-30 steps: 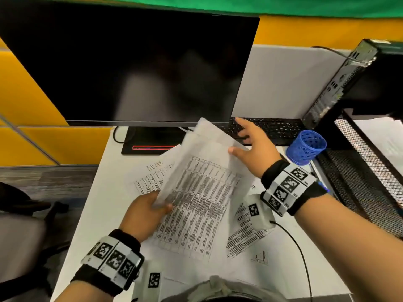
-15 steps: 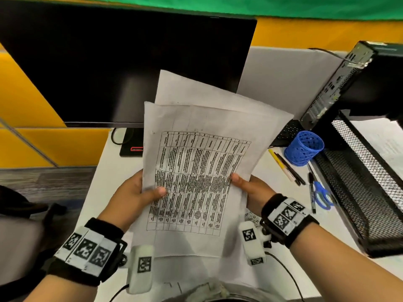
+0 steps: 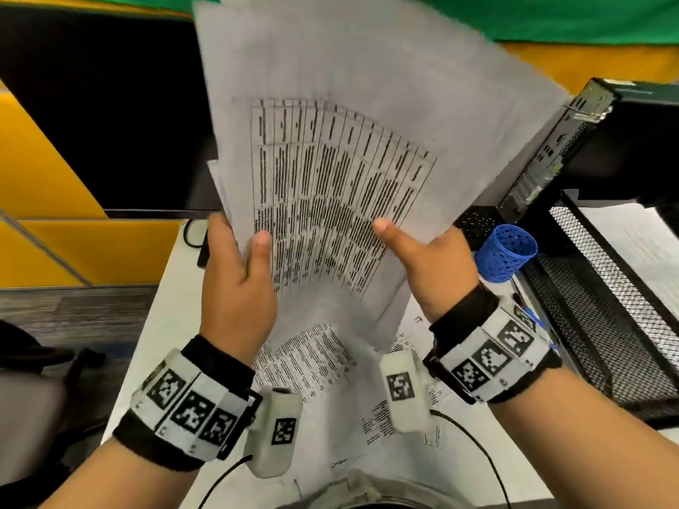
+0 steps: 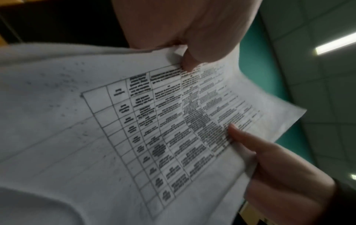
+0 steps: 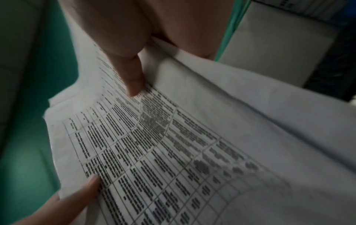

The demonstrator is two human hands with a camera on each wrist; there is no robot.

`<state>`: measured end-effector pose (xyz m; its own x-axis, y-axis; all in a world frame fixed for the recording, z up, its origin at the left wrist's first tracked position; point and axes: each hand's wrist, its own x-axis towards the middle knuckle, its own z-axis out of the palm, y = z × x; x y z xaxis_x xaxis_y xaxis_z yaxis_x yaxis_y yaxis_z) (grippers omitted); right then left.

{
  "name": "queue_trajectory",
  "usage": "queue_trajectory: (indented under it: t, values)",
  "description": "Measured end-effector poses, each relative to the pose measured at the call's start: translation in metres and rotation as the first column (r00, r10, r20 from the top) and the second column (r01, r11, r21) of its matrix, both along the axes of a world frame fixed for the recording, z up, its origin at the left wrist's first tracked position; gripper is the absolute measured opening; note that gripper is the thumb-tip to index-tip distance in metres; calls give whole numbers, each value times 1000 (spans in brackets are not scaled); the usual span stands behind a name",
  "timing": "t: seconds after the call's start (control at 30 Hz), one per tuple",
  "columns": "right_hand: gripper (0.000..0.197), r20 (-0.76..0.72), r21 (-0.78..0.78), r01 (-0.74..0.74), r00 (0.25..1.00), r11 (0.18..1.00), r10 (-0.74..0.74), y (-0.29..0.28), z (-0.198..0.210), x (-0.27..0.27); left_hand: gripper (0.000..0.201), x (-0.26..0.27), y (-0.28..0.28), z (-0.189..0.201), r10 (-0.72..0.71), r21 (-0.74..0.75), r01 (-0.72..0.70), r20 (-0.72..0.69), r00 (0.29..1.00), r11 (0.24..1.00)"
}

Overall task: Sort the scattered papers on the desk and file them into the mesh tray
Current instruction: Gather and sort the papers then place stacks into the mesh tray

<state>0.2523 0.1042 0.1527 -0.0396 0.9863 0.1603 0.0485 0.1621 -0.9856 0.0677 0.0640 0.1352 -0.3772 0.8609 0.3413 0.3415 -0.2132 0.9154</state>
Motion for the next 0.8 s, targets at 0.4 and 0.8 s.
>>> queue_trajectory:
  t: [0.4, 0.8]
  values:
    - [36, -92, -57, -11, 996, 998, 5, -14, -31, 9, 48, 6, -2, -30, -70, -59, 77, 106, 992, 995]
    - [29, -117, -181, 41, 991, 983, -63, -16, -54, 19, 27, 17, 3, -55, -29, -164, 76, 272, 962, 984]
